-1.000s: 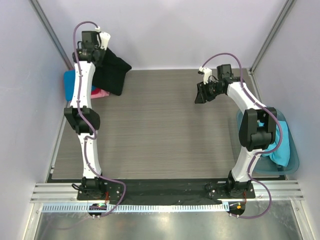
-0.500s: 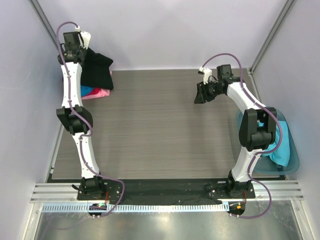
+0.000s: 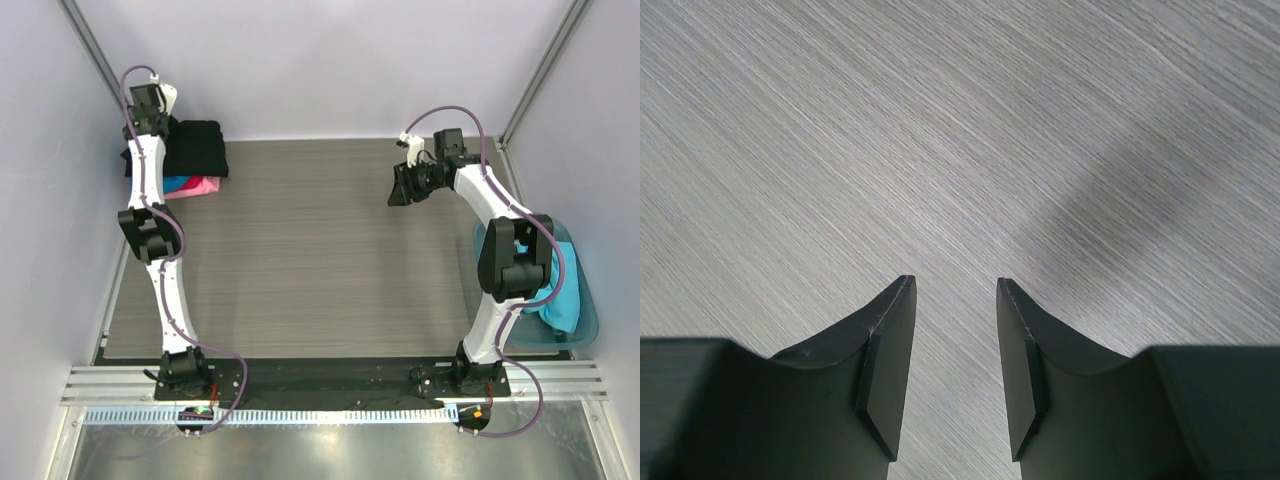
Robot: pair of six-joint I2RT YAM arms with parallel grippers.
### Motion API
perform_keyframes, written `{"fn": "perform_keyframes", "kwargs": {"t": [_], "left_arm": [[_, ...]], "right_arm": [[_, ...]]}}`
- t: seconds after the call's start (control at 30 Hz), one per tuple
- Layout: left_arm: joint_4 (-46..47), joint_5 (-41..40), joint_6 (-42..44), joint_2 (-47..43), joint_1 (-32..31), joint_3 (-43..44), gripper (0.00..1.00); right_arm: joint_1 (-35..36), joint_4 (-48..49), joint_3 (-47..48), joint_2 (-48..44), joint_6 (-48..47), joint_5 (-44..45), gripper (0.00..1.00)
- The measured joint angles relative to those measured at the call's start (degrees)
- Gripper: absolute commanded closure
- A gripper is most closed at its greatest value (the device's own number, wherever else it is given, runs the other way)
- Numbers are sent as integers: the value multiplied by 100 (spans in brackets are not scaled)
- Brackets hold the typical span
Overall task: Fold and stack the t-shirts
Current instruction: Neatly place the folded tshirt to the corner
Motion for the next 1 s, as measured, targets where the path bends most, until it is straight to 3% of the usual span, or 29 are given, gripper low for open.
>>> {"fn": "perform_keyframes", "kwargs": {"t": [0.3, 0.73, 0.8, 0.9, 0.97, 1.0], "left_arm": [[297, -59, 184, 138, 321, 9, 100], [1064, -81, 444, 203, 302, 57, 99], [1268, -92, 479, 245, 282, 57, 82], [1471, -219, 470, 302, 245, 57, 44], [1545, -289, 389, 308, 232, 57, 29], [1574, -321, 330, 306, 219, 57, 14]], "right_arm": [[15, 31, -76, 13, 24, 4, 57], [341, 31, -39, 212, 13, 177, 57], [393, 28, -39, 212, -20, 221, 57], [483, 31, -39, 212, -92, 302, 57], [522, 28, -39, 212, -127, 348, 57], [535, 28, -42, 212, -138, 369, 57]]}}
